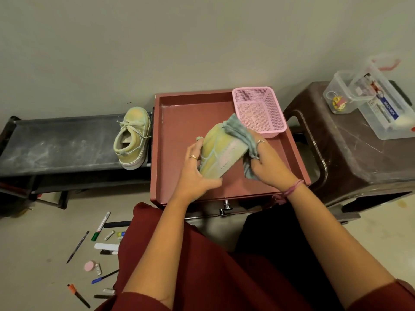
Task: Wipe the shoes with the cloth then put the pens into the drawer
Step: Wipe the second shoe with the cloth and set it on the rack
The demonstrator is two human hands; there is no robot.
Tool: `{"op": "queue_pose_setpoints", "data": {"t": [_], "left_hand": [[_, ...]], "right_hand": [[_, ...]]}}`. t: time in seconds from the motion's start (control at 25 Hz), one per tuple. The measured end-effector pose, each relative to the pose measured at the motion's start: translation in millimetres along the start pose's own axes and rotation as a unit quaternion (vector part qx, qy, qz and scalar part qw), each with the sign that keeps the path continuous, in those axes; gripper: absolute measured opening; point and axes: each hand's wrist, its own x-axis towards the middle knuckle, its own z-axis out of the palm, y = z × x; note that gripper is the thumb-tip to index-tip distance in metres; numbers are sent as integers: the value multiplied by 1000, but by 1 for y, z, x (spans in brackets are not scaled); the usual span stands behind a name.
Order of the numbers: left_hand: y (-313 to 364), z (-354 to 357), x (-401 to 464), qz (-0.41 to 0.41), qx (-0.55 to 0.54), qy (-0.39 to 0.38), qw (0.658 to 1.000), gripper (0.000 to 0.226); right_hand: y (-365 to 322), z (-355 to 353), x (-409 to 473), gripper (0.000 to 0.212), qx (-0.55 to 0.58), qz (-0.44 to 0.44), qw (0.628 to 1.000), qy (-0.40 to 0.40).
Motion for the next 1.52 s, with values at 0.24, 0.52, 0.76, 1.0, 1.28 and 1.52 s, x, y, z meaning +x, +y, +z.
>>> {"op": "queue_pose_setpoints", "data": {"t": [0.24,0.52,0.76,1.0,1.28,1.52], "left_hand": [[-5,2,1,8,-9,44,999,104],[-5,2,-6,-1,-32,60,998,102],[-6,-6,-10,-15,-33,59,998,104],[-2,-4,-12,-14,-45,61,997,102],[-1,1,-11,-8,-65,65,996,83],[-4,1,-10,-13,-60,50,997,103]], "right_hand": [[-36,2,-19,78,-117,-75,990,26],[-28,-17,0,71,-145,-73,986,-31],[-56,-1,-6,68,-248,-167,954,-18],[-61,-41,16,77,-223,-121,953,-165],[-72,1,-7,62,-392,-262,880,-45],[-43,-26,11,81,45,12,990,-131]]}}
